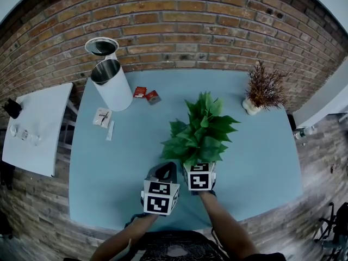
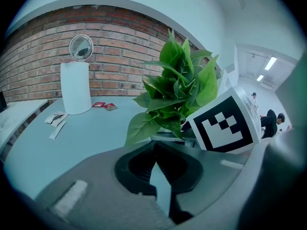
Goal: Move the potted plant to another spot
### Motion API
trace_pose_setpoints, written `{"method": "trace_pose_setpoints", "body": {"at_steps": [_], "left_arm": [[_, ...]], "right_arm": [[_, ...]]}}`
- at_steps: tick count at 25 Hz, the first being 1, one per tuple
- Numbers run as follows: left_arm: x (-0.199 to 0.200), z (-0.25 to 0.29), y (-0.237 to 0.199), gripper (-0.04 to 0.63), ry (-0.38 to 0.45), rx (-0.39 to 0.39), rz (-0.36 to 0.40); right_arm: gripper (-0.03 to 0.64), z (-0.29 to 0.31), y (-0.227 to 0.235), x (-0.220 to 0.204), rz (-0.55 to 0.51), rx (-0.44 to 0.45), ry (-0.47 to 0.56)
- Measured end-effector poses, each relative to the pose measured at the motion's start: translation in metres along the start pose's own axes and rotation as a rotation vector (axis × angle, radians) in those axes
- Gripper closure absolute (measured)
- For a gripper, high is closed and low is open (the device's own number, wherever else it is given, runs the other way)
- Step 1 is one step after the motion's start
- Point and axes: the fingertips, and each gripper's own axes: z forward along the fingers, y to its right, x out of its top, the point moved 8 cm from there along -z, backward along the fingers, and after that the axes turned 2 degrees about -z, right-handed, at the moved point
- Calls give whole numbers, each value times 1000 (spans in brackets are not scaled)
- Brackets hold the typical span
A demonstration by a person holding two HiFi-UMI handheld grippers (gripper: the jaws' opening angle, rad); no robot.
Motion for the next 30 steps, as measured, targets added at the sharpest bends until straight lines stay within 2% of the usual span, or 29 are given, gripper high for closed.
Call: {"method": "trace_pose_setpoints", "body": {"at_steps": [21,30], "left_arm": [[-3,3,-7,597,-7,7,-7],[-5,-3,-1,597,-5,25,4]], "right_arm": [[183,6,1,1,-4,1,-8],[196,-4,-4,-3,0,44,17]]}}
